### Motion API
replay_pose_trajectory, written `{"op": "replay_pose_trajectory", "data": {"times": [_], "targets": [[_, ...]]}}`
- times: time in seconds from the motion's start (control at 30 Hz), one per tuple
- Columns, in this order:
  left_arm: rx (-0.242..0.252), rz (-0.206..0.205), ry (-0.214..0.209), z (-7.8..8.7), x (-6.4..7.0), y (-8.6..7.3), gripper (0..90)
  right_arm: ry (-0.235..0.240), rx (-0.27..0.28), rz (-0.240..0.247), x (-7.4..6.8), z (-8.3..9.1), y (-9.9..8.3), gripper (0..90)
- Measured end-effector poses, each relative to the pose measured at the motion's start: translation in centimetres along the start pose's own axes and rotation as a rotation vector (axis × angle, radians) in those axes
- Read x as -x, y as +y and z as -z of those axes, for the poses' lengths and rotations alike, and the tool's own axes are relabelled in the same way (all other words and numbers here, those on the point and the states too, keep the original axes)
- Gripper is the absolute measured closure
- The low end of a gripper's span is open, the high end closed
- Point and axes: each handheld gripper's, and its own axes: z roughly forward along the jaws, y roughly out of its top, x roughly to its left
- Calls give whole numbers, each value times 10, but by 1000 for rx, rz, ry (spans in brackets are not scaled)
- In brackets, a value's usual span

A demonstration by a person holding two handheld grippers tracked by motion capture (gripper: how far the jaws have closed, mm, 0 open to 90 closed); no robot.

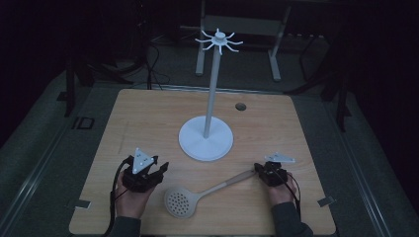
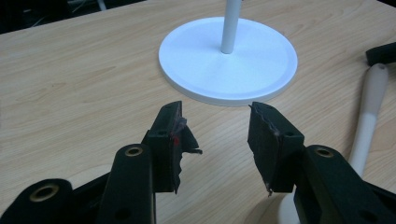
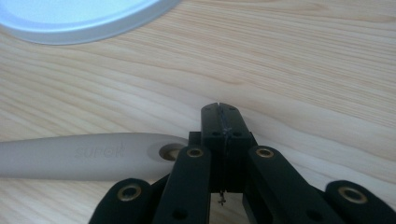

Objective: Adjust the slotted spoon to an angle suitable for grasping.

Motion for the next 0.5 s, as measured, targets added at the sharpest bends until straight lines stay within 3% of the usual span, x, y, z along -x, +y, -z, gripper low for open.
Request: {"op": "replay_pose_trajectory", "data": {"times": [0.27, 0.5], "targets": [[-14, -8, -12, -3, 4, 1, 549, 53, -2, 73, -25, -11, 7, 900], [-10, -3, -14, -3, 3, 2, 534, 90, -13, 71, -24, -9, 7, 900]]}}
